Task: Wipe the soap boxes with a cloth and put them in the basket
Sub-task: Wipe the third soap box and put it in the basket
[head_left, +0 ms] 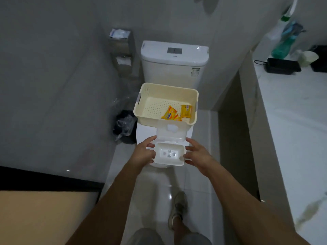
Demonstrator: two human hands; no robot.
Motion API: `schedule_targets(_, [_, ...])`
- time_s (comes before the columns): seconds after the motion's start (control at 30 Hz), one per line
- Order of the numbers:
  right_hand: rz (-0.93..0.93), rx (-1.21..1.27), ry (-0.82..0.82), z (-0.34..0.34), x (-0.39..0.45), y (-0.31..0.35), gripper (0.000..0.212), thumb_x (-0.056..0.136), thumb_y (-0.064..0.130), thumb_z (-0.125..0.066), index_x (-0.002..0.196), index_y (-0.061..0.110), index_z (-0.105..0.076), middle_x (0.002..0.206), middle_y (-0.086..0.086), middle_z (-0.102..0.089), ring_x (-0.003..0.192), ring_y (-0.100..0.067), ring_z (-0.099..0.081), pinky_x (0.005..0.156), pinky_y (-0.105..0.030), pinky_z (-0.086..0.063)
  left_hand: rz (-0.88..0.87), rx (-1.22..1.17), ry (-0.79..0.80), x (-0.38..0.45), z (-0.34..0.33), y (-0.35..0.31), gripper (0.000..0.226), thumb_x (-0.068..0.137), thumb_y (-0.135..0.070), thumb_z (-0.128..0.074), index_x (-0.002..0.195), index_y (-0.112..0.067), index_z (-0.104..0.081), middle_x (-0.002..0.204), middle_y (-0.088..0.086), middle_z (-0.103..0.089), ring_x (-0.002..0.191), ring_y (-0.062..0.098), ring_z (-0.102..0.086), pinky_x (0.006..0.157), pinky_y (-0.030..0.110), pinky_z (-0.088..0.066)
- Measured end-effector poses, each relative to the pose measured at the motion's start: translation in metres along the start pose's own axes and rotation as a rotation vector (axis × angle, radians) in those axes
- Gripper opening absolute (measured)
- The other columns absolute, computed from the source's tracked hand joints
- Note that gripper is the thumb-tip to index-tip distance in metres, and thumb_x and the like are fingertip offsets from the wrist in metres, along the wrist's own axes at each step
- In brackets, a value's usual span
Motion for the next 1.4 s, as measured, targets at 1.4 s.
schedule_targets(1.4, [-0.159,-0.221,-0.322,0.015,0.253,-0.09,0.044,0.093,0.003,-0.063,0.132,0.022,-0.055,0.12,-0.008,-0.061,0.107,-0.028,-0.061,0.099,-0.046,-0.053,-0.022,0.513,0.075,0.261,0.001,0.11,0.058,0.082,0.003,-0.064,0.136,-0.016,-0.053,0.125,0.005,-0.057,0.101,0.016,-0.055,0.088,0.027,-0.045])
Point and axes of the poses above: each hand's wrist, its own x-axis towards the middle knuckle, its own z-axis out of the back of the hand, y = z × x, the point moved 2 cm from there along x, towards the middle knuckle
